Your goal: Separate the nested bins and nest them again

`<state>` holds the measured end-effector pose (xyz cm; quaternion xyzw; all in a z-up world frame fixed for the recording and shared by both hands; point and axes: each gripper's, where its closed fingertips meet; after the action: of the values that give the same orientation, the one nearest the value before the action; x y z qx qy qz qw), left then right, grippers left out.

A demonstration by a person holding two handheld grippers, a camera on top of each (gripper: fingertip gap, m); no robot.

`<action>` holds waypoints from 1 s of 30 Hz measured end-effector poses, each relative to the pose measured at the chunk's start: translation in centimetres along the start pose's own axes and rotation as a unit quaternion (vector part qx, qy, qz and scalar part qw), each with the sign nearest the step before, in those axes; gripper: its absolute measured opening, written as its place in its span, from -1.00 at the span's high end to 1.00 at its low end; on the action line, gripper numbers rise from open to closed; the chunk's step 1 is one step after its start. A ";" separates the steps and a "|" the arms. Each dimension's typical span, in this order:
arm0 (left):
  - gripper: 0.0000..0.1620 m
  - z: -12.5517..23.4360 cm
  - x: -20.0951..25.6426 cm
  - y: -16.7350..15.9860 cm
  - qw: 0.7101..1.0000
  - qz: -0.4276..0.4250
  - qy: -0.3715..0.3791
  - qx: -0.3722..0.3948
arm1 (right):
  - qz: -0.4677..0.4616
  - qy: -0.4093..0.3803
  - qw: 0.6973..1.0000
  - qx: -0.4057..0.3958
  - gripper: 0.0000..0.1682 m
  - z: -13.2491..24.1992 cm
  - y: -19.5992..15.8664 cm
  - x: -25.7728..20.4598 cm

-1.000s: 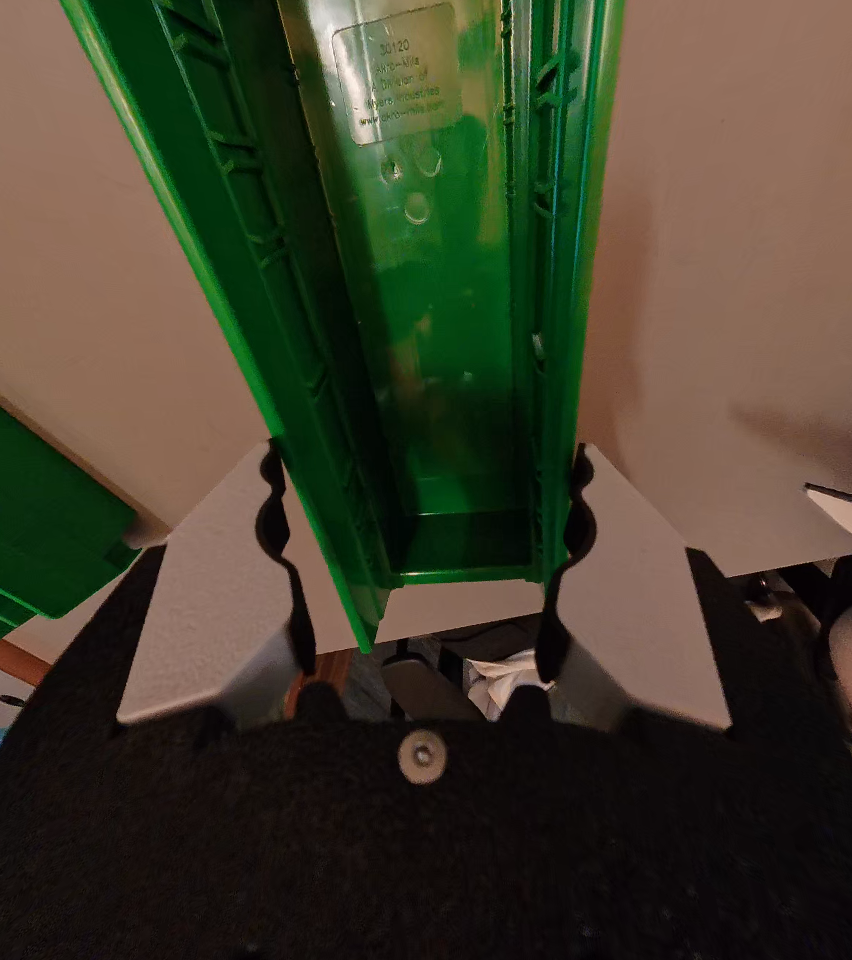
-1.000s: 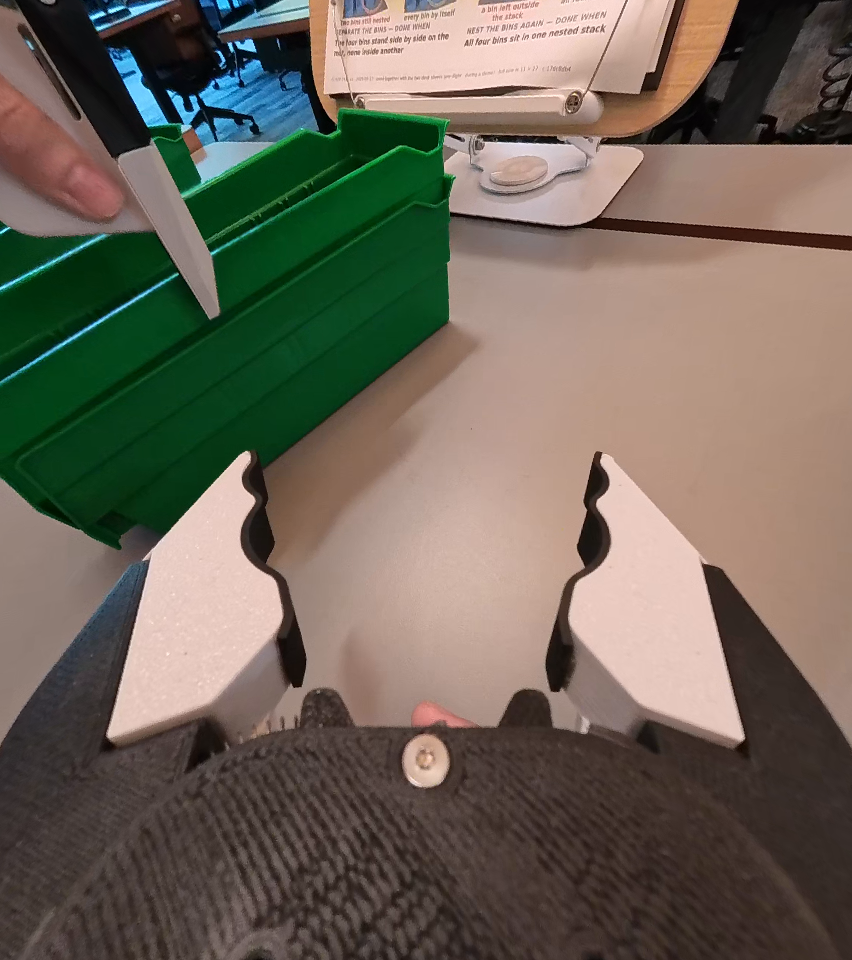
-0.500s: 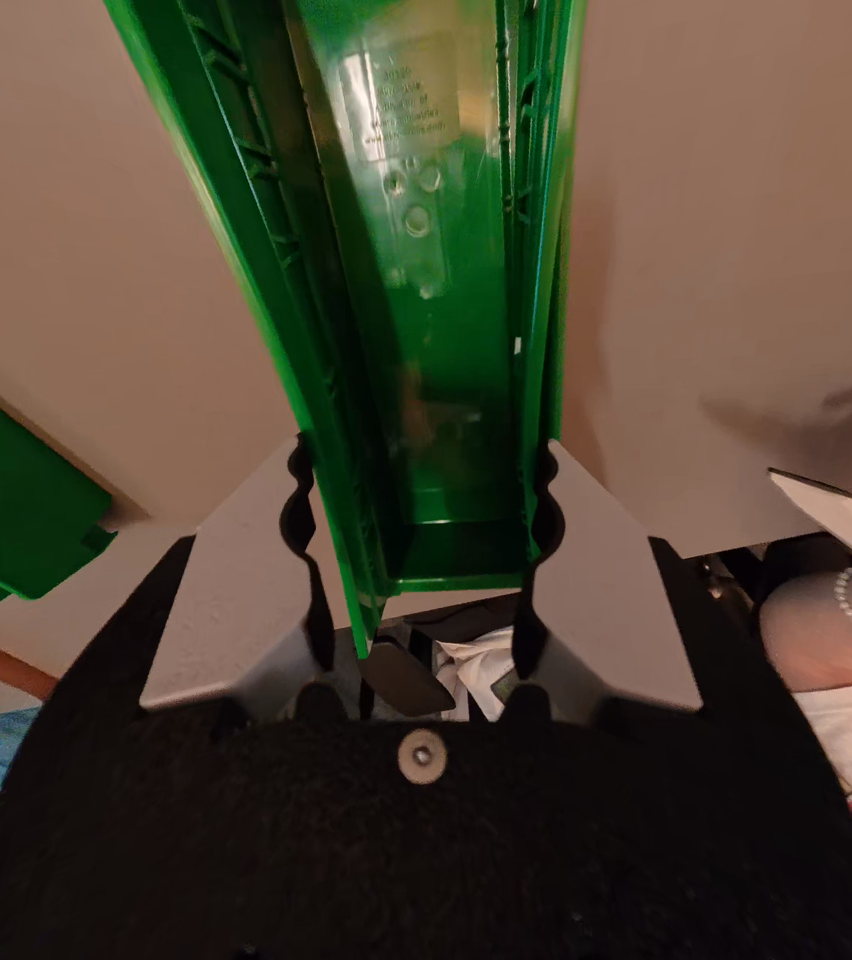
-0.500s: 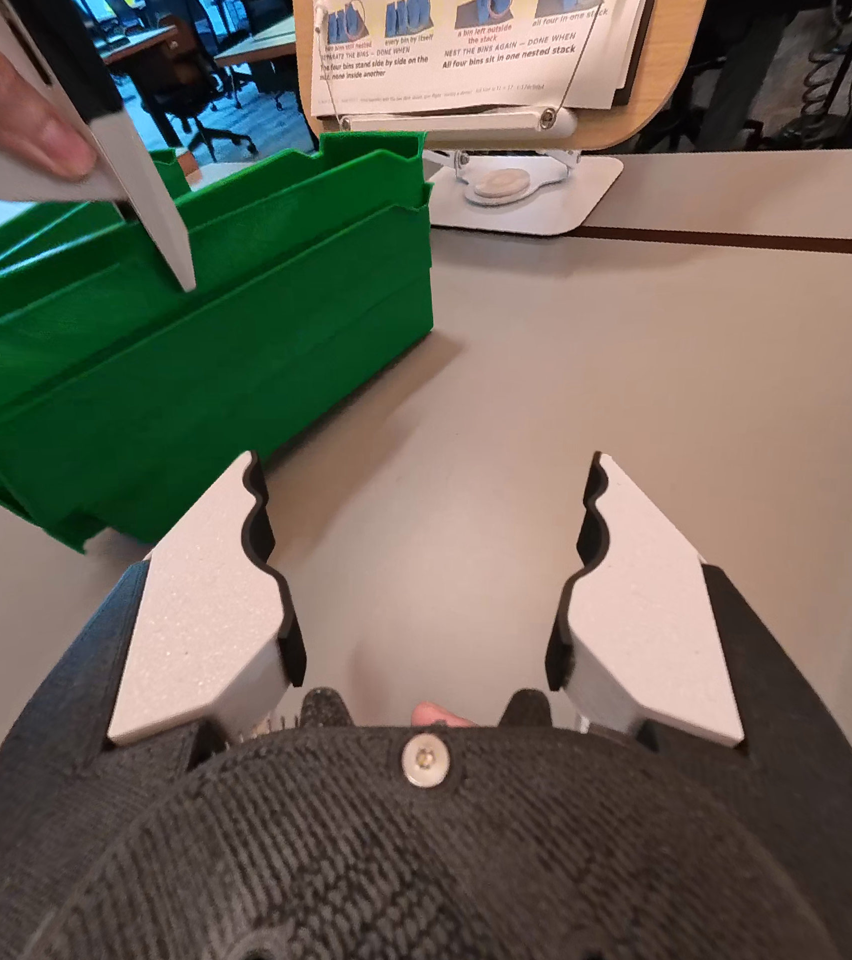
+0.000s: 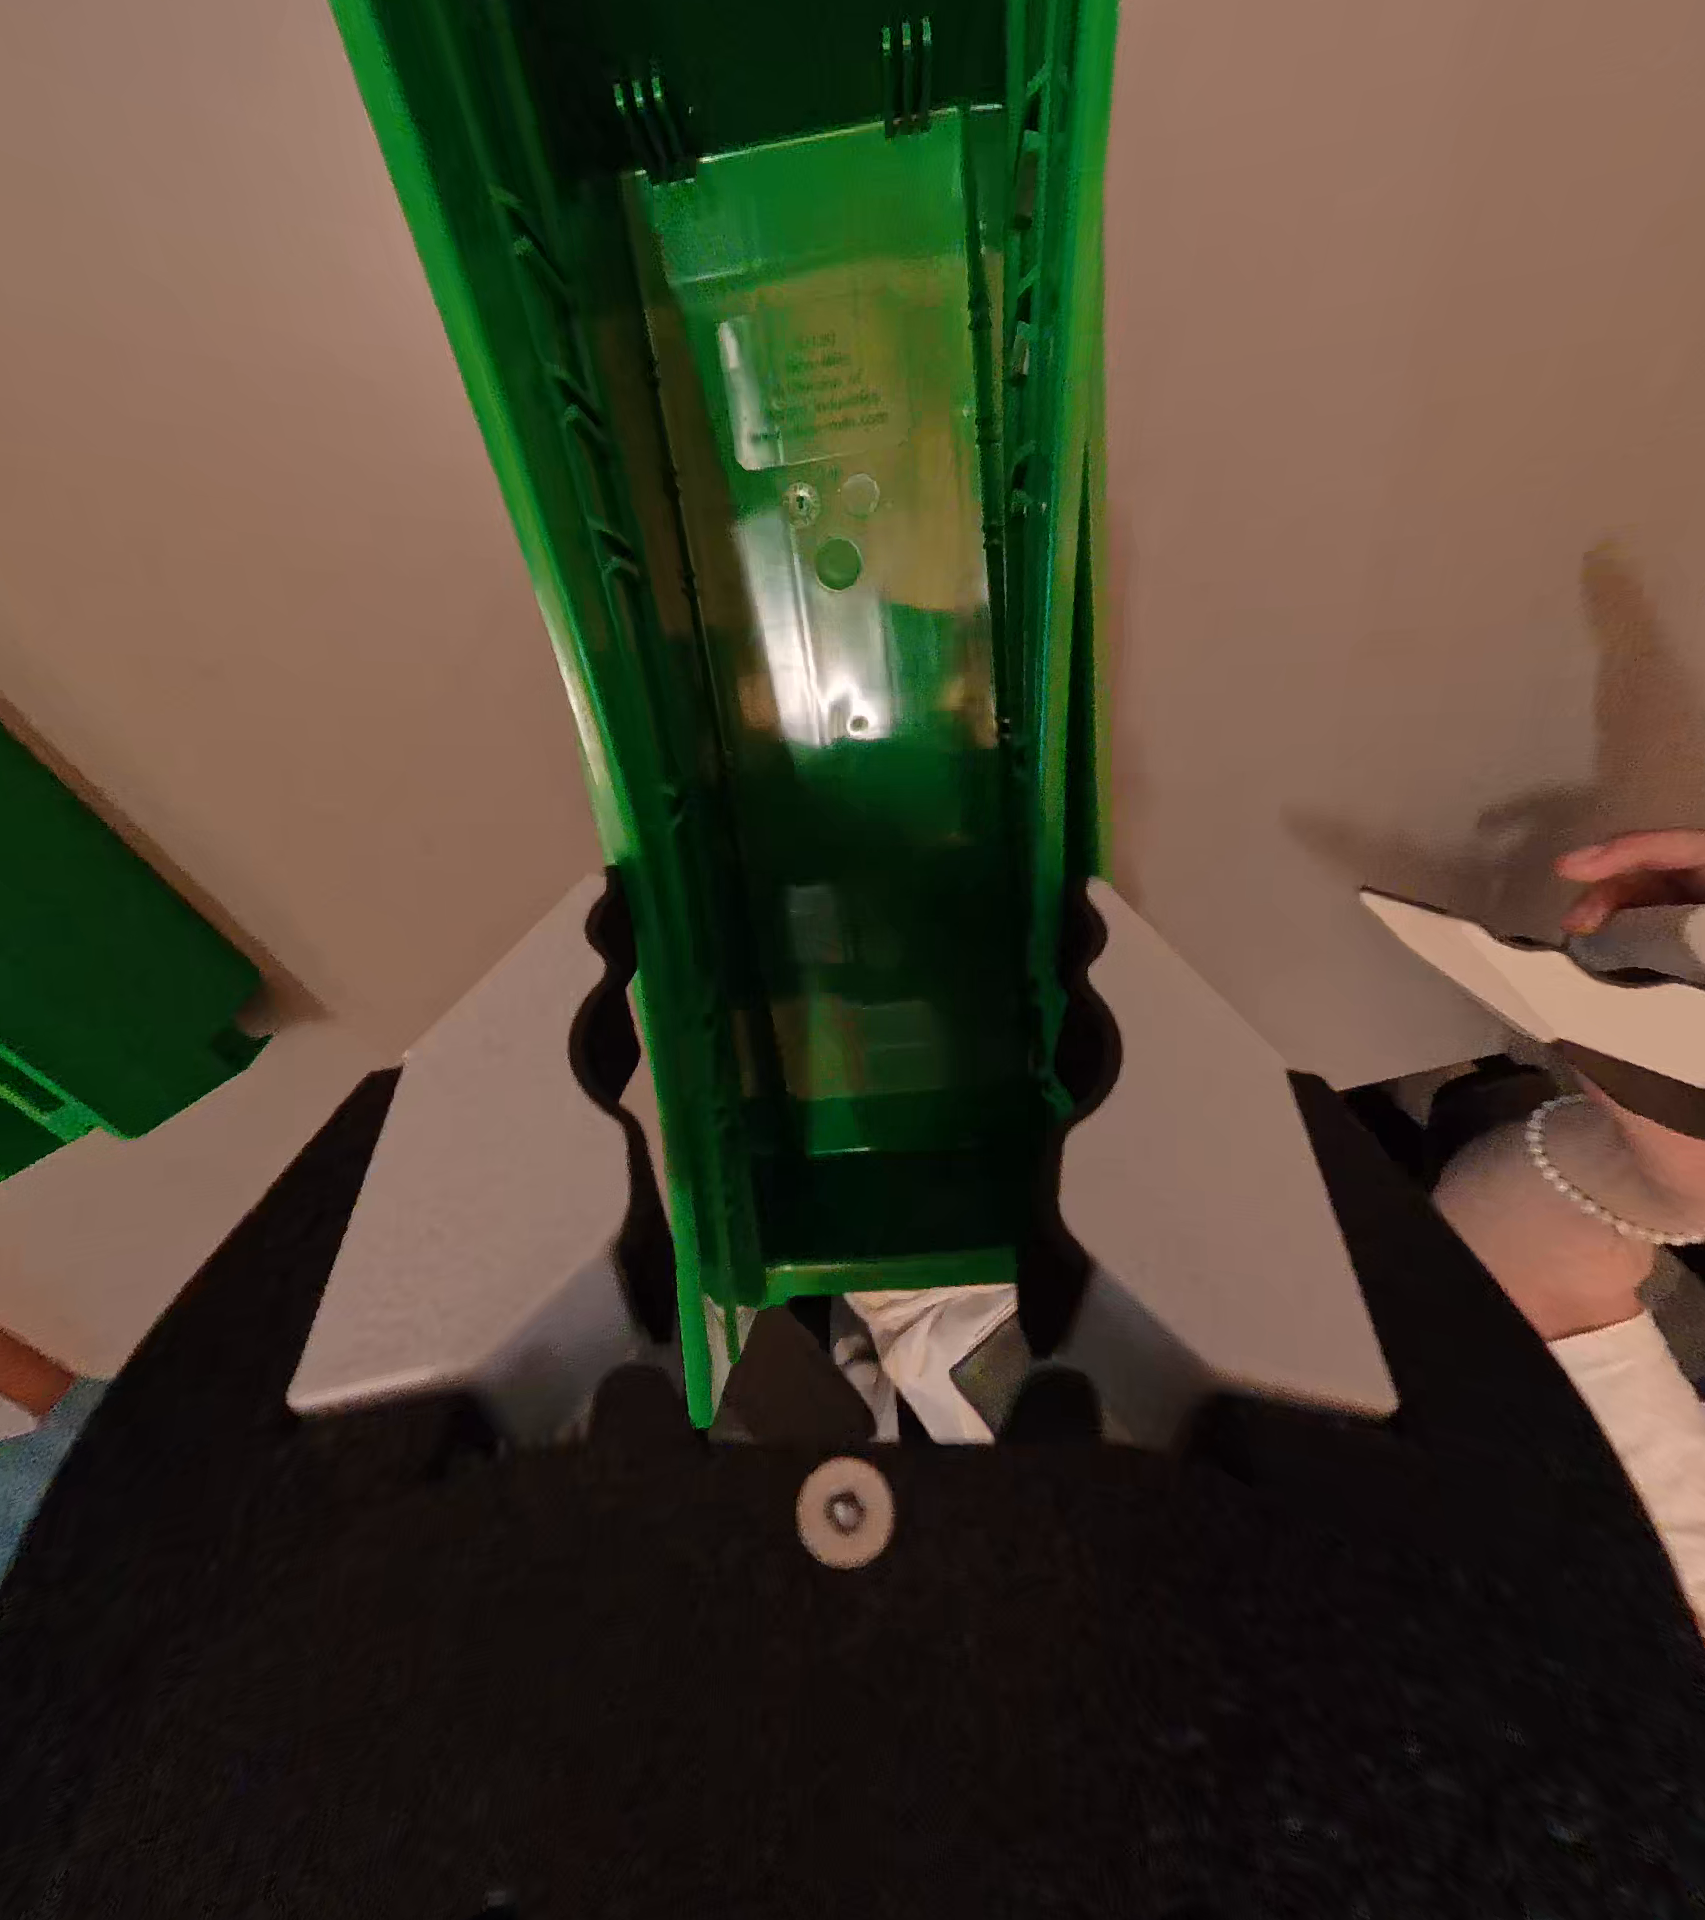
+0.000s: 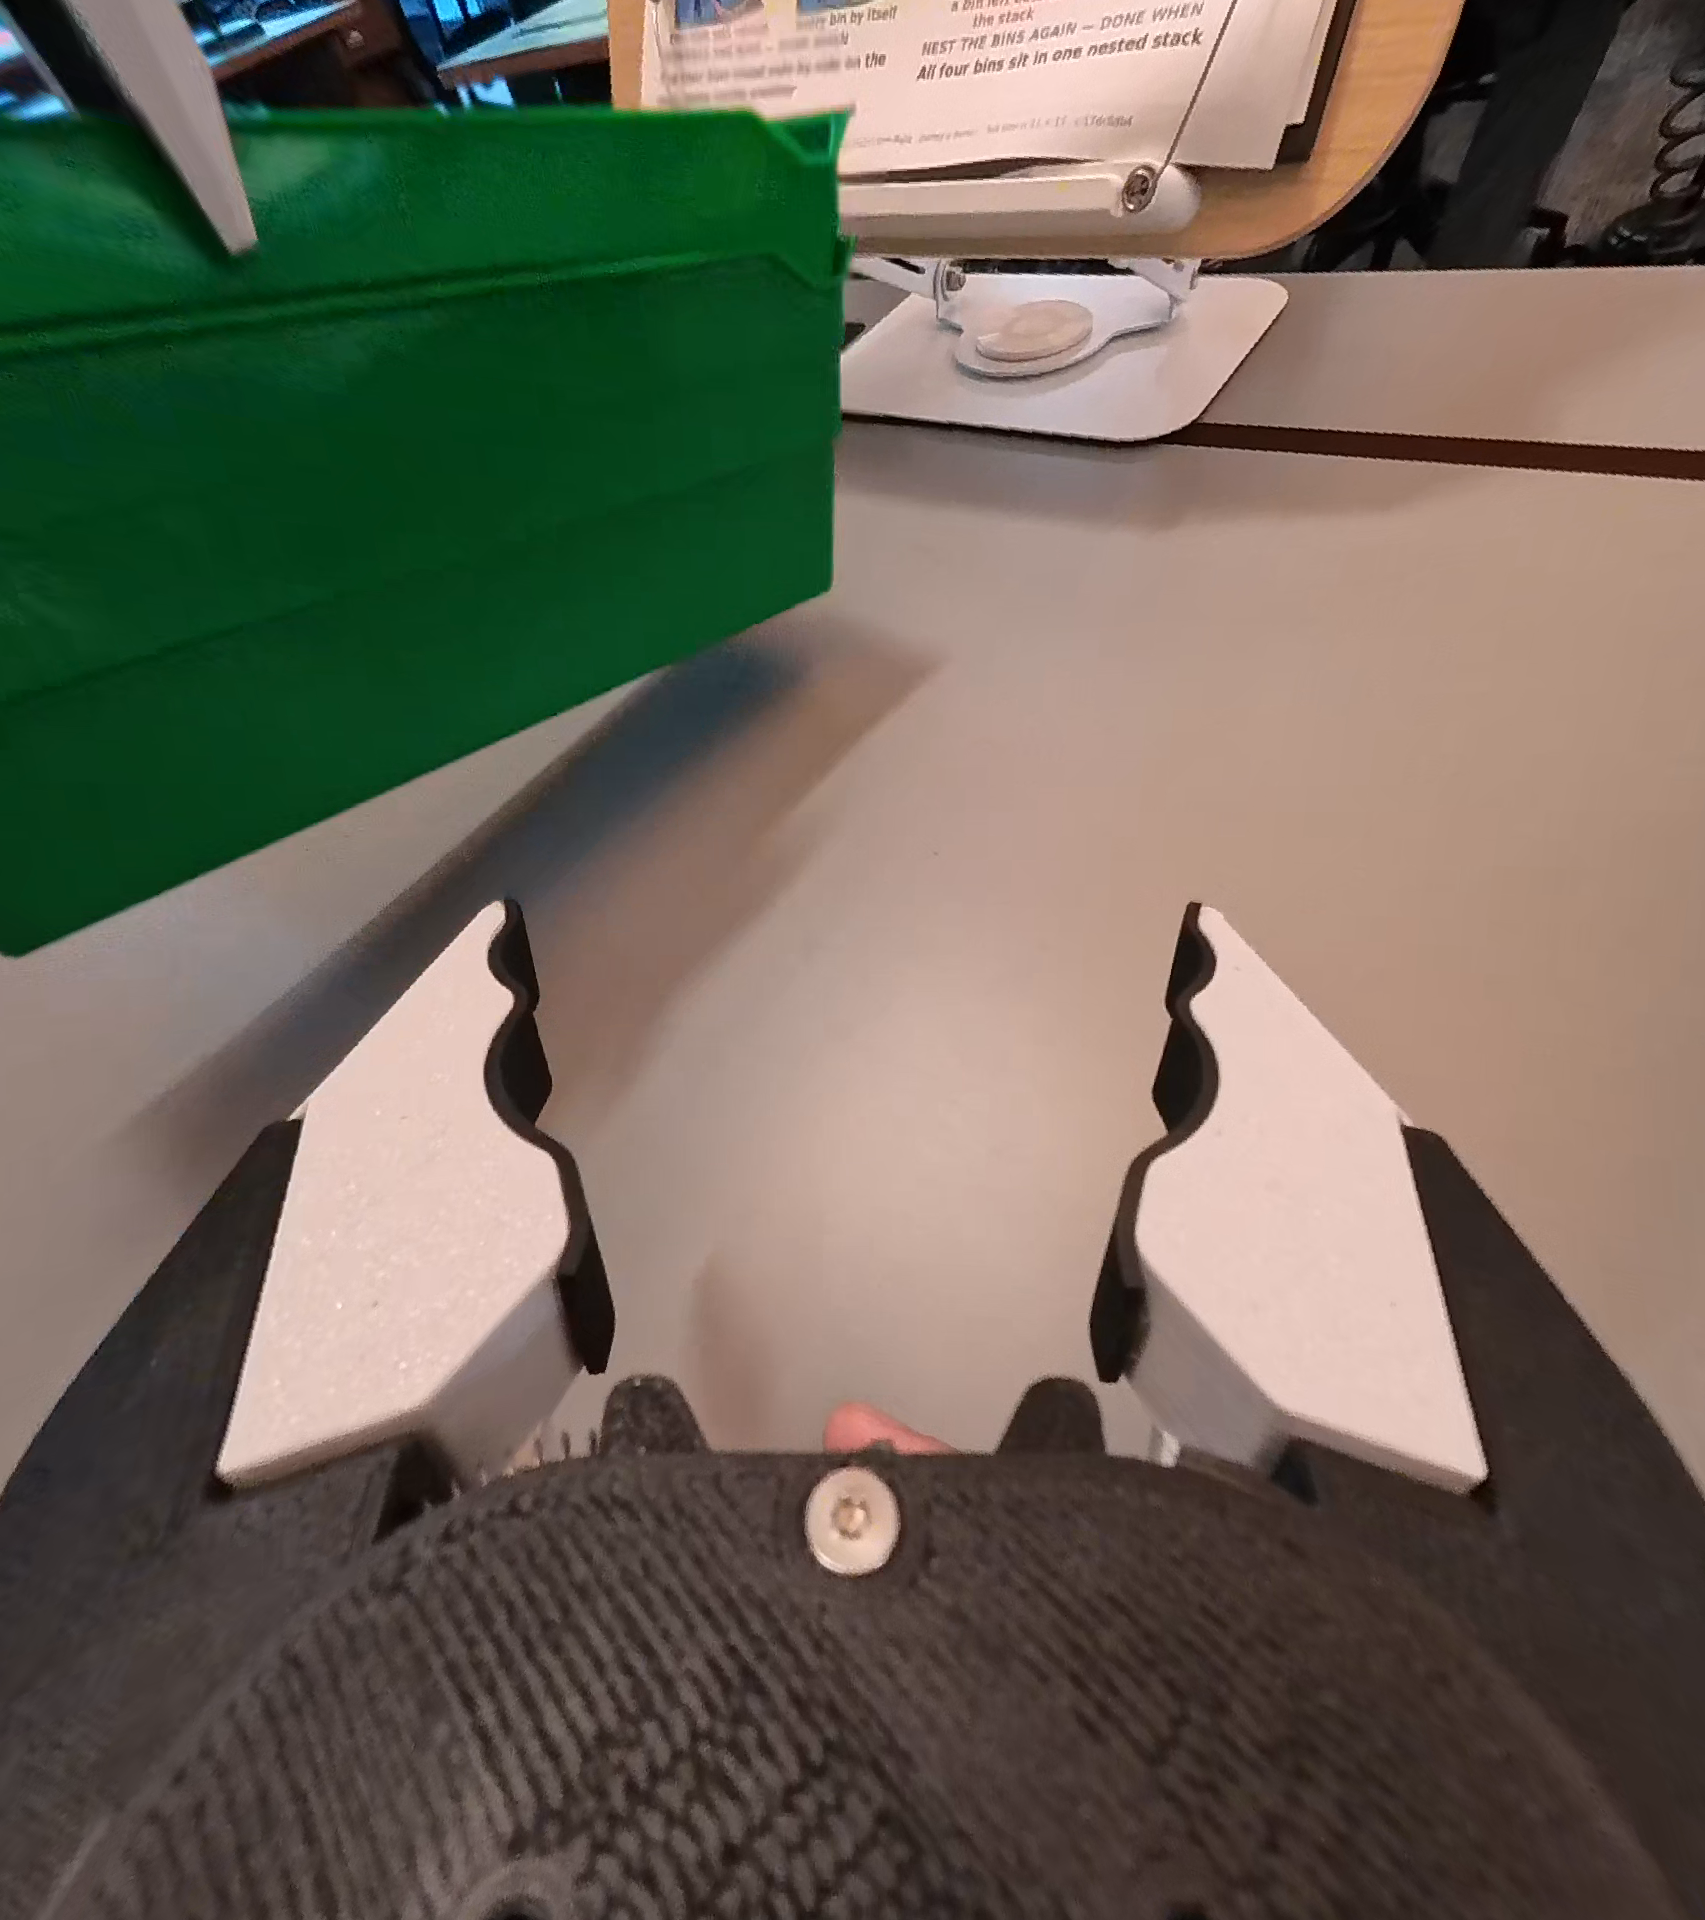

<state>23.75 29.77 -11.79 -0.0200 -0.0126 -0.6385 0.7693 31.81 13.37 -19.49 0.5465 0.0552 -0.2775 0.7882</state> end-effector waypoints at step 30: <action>-0.01 -2.7 3.6 2.8 1.000 0.031 0.004 -0.003 | 0.066 0.093 0.989 0.095 1.00 2.9 3.6 -4.3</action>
<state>27.14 26.59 -14.40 -0.0202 -0.0071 -0.6143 0.7888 29.36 13.30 -13.62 0.6449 0.0654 -0.1773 0.7405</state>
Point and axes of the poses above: each gripper's, where its closed fingertips meet, z back along the fingers, y out of its top, x = y × z across the jaws, and after that the axes turned 13 degrees about -z, right-handed
